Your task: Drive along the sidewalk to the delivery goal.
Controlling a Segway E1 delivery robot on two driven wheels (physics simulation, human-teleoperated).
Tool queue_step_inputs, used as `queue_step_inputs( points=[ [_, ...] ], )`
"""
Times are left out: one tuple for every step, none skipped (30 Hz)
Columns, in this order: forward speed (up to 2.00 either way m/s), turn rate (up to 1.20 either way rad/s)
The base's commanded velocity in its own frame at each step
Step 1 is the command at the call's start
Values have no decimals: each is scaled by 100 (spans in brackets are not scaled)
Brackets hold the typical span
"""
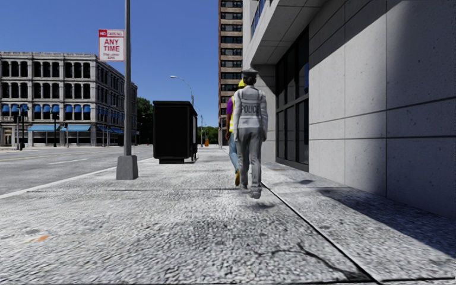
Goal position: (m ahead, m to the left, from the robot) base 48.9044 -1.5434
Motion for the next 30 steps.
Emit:
queue_step_inputs(
  points=[
    [114,0],
    [114,0],
    [114,0],
    [114,0],
    [114,0],
    [114,0],
    [114,0],
    [114,0],
    [114,0],
    [114,0],
    [114,0],
    [114,0],
    [114,0],
    [114,0],
    [114,0],
    [114,0],
    [114,0],
    [114,0],
    [116,0],
    [117,0],
    [117,0],
    [117,0],
    [120,0],
    [122,0],
    [122,0],
    [122,0],
    [122,0],
    [122,0],
    [121,0],
    [121,0]
  ],
)
